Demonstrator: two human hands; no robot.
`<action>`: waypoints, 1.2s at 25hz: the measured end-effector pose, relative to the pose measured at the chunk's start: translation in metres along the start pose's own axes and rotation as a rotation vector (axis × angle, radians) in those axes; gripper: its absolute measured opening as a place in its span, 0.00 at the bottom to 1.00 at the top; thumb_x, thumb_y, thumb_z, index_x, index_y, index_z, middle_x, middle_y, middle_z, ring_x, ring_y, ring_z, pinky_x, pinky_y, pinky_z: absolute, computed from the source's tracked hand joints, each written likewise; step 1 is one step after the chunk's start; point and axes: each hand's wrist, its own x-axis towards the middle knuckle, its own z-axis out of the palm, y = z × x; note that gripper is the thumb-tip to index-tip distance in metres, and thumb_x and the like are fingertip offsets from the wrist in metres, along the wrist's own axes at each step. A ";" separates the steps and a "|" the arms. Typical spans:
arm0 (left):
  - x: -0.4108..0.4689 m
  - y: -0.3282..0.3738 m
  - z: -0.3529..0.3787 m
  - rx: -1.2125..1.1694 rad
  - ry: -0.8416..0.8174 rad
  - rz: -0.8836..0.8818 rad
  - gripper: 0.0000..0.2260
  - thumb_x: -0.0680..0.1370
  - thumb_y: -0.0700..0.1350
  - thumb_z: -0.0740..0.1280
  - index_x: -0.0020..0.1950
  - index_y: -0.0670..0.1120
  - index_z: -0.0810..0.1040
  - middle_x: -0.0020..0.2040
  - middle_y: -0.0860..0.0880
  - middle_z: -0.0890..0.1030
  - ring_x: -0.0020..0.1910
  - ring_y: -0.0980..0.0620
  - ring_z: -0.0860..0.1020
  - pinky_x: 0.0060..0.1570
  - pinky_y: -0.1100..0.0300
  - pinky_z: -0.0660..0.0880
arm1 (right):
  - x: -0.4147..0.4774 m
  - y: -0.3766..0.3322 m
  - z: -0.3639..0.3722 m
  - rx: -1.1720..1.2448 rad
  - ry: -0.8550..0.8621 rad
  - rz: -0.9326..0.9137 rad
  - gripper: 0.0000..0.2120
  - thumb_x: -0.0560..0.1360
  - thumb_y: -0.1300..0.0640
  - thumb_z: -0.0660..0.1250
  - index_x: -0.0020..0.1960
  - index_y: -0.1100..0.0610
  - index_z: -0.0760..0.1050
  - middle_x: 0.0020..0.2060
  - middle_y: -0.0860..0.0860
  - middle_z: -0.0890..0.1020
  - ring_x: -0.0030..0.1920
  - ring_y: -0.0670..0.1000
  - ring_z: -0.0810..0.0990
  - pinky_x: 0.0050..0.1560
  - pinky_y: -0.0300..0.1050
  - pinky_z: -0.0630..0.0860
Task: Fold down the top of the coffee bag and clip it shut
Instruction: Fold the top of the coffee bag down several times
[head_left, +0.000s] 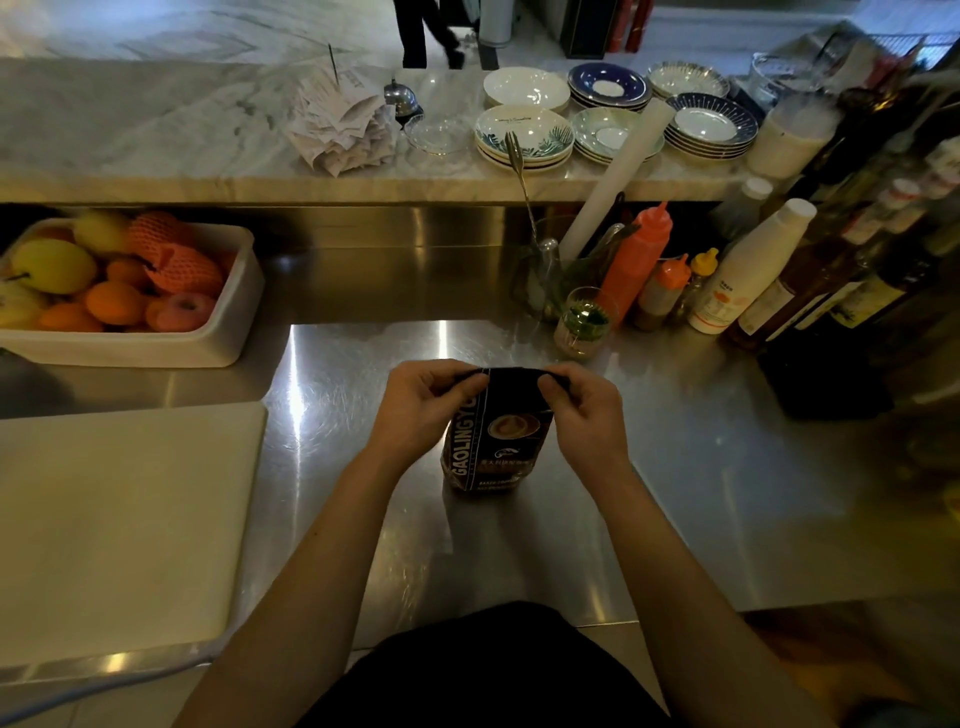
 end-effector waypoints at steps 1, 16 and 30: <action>0.008 0.002 -0.003 -0.005 -0.011 -0.007 0.05 0.76 0.38 0.70 0.50 0.41 0.84 0.42 0.50 0.85 0.41 0.58 0.84 0.43 0.67 0.77 | 0.007 -0.003 0.000 0.012 -0.010 0.020 0.06 0.77 0.63 0.65 0.46 0.56 0.80 0.39 0.51 0.83 0.43 0.50 0.83 0.45 0.41 0.80; 0.028 0.000 -0.006 -0.117 0.040 -0.084 0.09 0.80 0.40 0.64 0.52 0.52 0.82 0.47 0.53 0.85 0.48 0.58 0.83 0.49 0.64 0.78 | 0.042 -0.018 0.006 0.050 -0.084 0.074 0.08 0.79 0.64 0.61 0.48 0.58 0.78 0.42 0.53 0.82 0.44 0.48 0.81 0.47 0.44 0.78; 0.020 -0.010 0.007 0.002 0.053 -0.205 0.09 0.75 0.41 0.71 0.55 0.44 0.82 0.49 0.48 0.85 0.45 0.59 0.82 0.43 0.67 0.75 | 0.027 -0.012 0.005 0.162 -0.071 0.097 0.06 0.79 0.62 0.63 0.53 0.59 0.78 0.45 0.51 0.83 0.46 0.44 0.83 0.45 0.36 0.80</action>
